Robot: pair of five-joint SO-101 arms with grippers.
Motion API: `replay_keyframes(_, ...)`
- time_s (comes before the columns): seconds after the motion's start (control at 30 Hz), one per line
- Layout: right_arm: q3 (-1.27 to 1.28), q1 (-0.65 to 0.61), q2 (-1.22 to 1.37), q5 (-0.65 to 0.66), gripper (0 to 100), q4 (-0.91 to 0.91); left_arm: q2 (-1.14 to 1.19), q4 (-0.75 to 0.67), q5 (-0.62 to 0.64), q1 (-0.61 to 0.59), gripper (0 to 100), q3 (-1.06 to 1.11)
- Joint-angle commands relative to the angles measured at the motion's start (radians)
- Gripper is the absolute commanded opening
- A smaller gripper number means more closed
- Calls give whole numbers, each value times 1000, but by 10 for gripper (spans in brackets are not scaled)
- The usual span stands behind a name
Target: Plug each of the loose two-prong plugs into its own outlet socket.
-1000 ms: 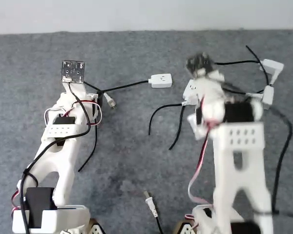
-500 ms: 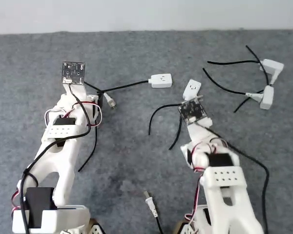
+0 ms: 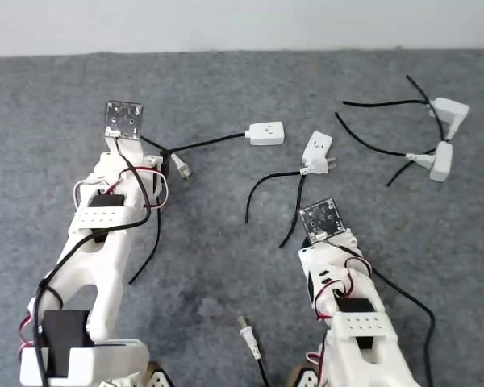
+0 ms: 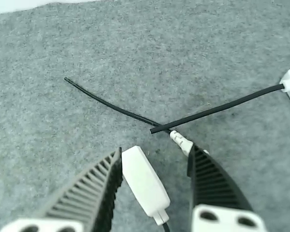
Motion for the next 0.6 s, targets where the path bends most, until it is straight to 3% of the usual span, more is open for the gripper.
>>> replay_keyframes(0.0,18,-2,-21,-3,9,-24,-3,-29,-26,3,217,-12)
replay_keyframes(0.1,18,-1,-21,-3,9,-24,51,-11,-23,3,217,-58)
replay_keyframes(0.37,18,-1,-21,-3,9,-24,338,324,92,-40,217,-440)
replay_keyframes(0.57,18,-1,-21,-3,9,-24,358,348,91,-40,217,-472)
